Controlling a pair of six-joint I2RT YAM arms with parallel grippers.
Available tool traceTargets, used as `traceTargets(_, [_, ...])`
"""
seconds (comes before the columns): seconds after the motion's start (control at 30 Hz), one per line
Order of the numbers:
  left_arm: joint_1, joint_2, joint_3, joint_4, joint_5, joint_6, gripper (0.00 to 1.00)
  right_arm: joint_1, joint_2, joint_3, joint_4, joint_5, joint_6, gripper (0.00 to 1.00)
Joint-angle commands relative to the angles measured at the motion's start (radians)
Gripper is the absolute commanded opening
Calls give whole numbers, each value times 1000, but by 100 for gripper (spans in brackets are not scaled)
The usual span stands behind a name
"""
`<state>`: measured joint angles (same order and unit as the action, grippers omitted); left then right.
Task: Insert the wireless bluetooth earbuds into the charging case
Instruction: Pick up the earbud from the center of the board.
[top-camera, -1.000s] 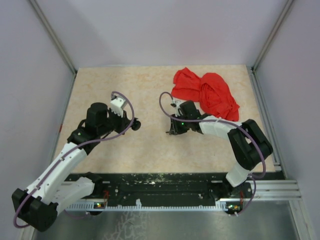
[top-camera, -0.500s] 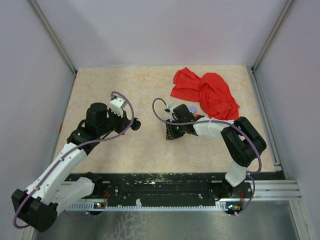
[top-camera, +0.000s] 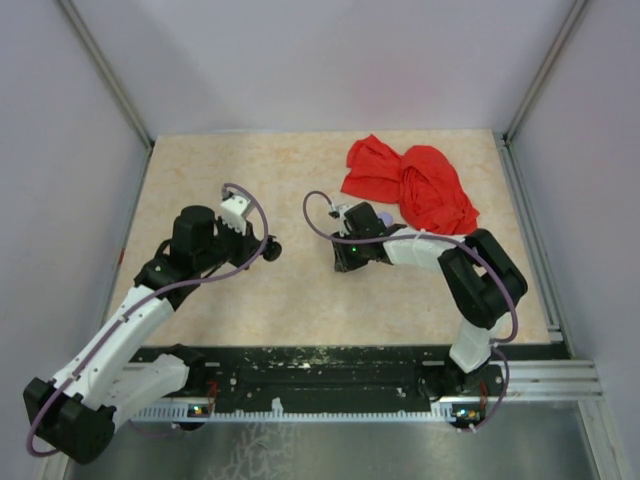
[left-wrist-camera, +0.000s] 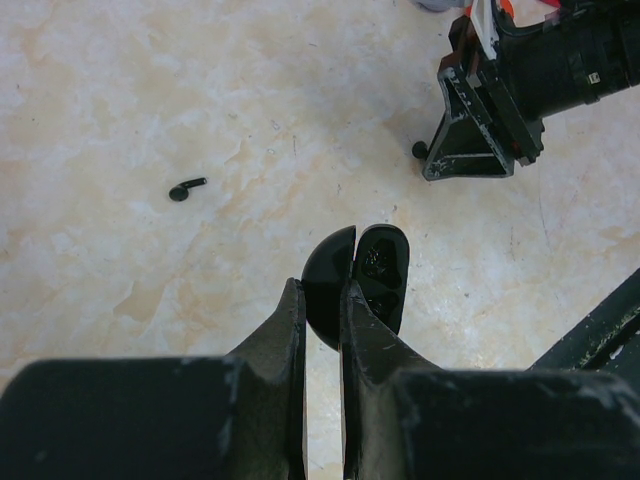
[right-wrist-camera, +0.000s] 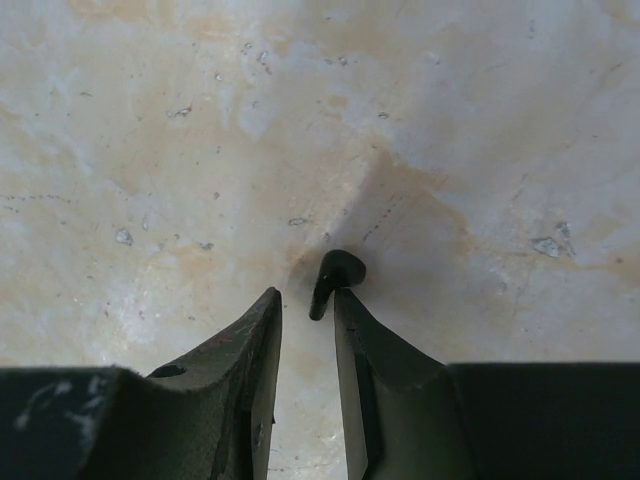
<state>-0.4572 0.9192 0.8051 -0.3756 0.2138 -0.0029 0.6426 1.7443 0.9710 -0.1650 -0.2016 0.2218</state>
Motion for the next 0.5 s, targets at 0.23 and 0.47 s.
traceTargets(0.23, [6, -12, -3, 4, 15, 3, 3, -38, 34, 89, -14, -12, -47, 32])
traceTargets(0.47, [7, -11, -4, 5, 18, 3, 3, -25, 42, 144, -95, 16, -91, 34])
